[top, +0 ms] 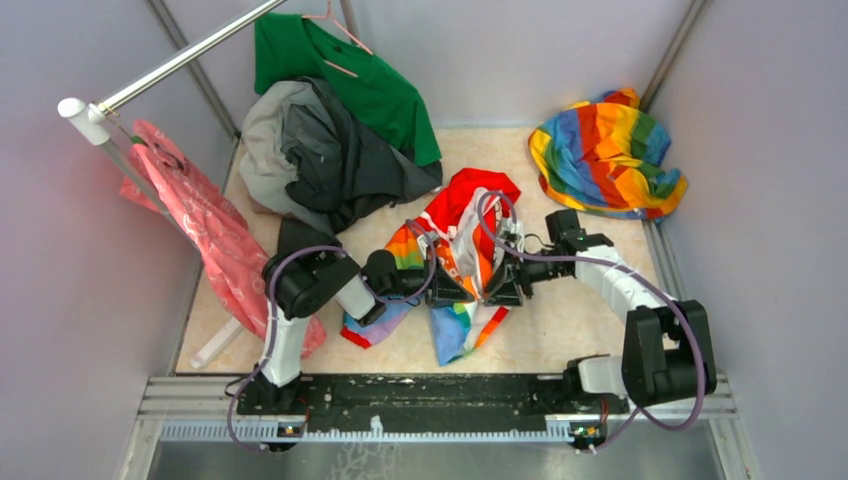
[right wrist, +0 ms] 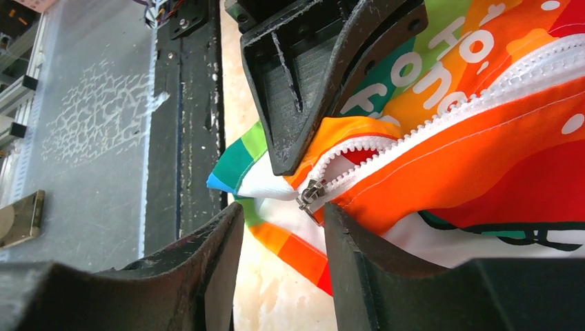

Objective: Zip up the jacket

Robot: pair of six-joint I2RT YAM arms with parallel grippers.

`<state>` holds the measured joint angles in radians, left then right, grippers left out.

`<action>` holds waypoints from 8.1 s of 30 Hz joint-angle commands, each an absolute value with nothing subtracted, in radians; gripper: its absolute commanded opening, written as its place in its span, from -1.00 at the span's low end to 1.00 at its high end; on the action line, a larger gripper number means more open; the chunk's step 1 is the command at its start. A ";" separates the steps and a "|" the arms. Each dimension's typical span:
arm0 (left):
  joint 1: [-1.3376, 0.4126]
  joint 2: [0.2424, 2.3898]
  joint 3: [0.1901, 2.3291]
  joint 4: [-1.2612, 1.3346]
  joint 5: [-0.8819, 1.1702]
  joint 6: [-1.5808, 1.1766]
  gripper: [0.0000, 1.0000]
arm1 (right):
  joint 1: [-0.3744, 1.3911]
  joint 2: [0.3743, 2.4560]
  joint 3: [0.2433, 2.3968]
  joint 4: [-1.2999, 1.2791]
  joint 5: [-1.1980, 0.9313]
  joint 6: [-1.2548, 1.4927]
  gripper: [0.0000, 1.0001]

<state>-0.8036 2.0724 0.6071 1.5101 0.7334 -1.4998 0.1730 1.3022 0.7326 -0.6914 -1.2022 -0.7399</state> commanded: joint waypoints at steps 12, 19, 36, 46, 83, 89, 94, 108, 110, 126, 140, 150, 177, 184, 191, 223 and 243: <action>-0.809 2.092 0.624 1.738 0.718 -1.518 -1.00 | 0.184 1.290 0.757 -0.740 -1.191 -0.835 -0.35; -0.811 2.084 0.627 1.746 0.722 -1.517 -1.00 | 0.184 1.243 0.733 -0.742 -1.129 -0.953 -0.30; -0.812 2.027 0.629 1.667 0.746 -1.434 -1.00 | 0.185 1.211 0.673 -0.835 -1.160 -1.273 -0.31; -0.821 1.976 0.642 1.636 0.743 -1.356 -1.00 | 0.186 1.252 0.695 -0.770 -1.186 -1.127 -0.21; -0.833 1.944 0.637 1.471 0.715 -1.191 -1.00 | 0.186 1.406 0.833 -1.015 -1.366 -1.193 -0.91; -0.830 1.913 0.633 1.375 0.690 -1.123 -1.00 | 0.186 1.506 0.901 -1.260 -1.364 -1.430 -0.92; -0.828 1.888 0.636 1.308 0.665 -1.072 -1.00 | 0.186 1.589 0.941 -1.460 -1.356 -1.644 -0.93; -0.828 1.795 0.635 1.127 0.597 -0.931 -1.00 | 0.186 1.603 0.945 -1.374 -1.323 -1.429 -0.91; -0.830 1.777 0.634 1.107 0.586 -0.912 -1.00 | 0.186 1.598 0.945 -1.347 -1.321 -1.388 -0.91; -0.841 1.675 0.635 0.937 0.484 -0.750 -1.00 | 0.186 1.616 0.972 -1.422 -1.361 -1.427 -0.86; -0.879 1.624 0.677 0.768 0.421 -0.624 -1.00 | 0.186 1.606 0.975 -1.410 -1.413 -1.351 -1.00; -0.914 1.589 0.726 0.570 0.371 -0.569 -1.00 | 0.186 1.593 0.967 -1.301 -1.477 -1.166 -1.00; -0.927 1.589 0.739 0.514 0.381 -0.557 -1.00 | 0.107 1.483 0.897 -1.096 -1.559 -1.010 -1.00; -0.926 1.594 0.722 0.565 0.434 -0.595 -1.00 | 0.107 1.502 0.945 -1.404 -1.505 -1.514 -0.98; -0.909 1.616 0.717 0.610 0.501 -0.659 -1.00 | 0.101 1.437 0.908 -1.477 -1.428 -1.837 -0.58; -0.822 1.764 0.761 0.660 0.771 -0.960 -1.00 | 0.281 0.973 0.687 -0.926 -1.167 -1.827 -0.09; -0.789 1.841 0.776 0.757 0.930 -1.079 -1.00 | 0.522 0.910 0.604 -0.665 -0.862 -1.712 -0.17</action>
<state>-0.7937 1.8187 0.7418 0.7063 0.8684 -1.0527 0.5064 0.9428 0.6010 -0.7387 -0.8902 -1.7458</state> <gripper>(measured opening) 0.015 0.425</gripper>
